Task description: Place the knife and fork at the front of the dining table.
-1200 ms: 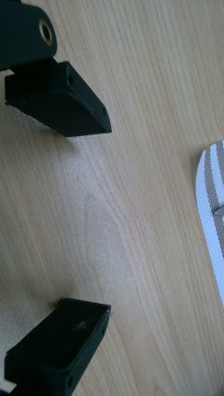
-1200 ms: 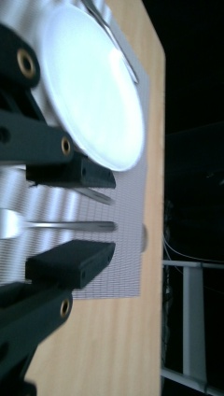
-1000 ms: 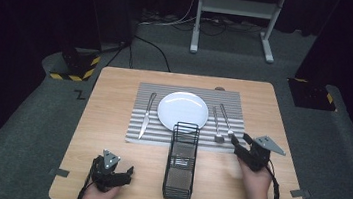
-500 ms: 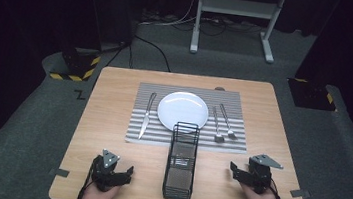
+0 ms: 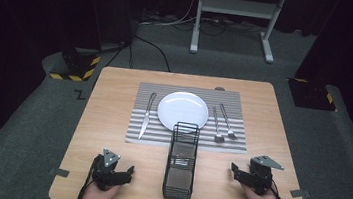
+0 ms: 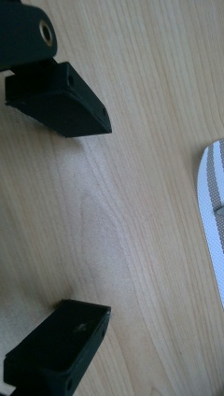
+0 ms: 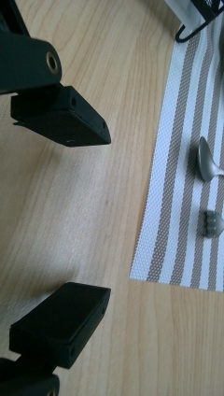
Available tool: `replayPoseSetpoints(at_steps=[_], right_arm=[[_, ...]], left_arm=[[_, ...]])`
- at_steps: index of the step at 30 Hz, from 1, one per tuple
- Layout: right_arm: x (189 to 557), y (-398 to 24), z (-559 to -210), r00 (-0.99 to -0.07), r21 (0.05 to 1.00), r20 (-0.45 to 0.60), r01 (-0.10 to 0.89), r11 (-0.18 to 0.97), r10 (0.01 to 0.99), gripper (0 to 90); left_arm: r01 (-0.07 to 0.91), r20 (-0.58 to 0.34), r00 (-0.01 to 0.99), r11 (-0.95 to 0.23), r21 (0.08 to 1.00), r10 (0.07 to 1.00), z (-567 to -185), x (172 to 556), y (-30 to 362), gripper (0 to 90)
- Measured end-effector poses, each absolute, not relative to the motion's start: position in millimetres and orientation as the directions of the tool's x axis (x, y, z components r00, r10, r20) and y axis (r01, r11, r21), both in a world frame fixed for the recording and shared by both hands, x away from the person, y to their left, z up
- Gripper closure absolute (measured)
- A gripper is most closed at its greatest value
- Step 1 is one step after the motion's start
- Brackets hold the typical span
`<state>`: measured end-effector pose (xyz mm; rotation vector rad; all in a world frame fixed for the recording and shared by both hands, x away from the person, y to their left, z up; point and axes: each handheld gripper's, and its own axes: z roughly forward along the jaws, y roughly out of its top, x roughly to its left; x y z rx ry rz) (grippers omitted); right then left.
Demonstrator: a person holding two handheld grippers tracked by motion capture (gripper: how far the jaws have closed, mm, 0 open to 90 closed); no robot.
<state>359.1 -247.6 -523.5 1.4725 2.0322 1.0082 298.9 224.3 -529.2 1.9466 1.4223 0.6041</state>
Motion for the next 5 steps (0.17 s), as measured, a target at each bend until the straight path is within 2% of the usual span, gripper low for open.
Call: replayPoseSetpoints(at_steps=[5], right_arm=[[360.5, -246.8, -523.6, -0.347, 0.760, 0.057, 0.623, 0.185, 0.936, 20.1]], left_arm=[[0.649, -0.002, 0.335, -0.229, 0.726, 0.942, -529.0, 299.9, 224.3, 10.9]])
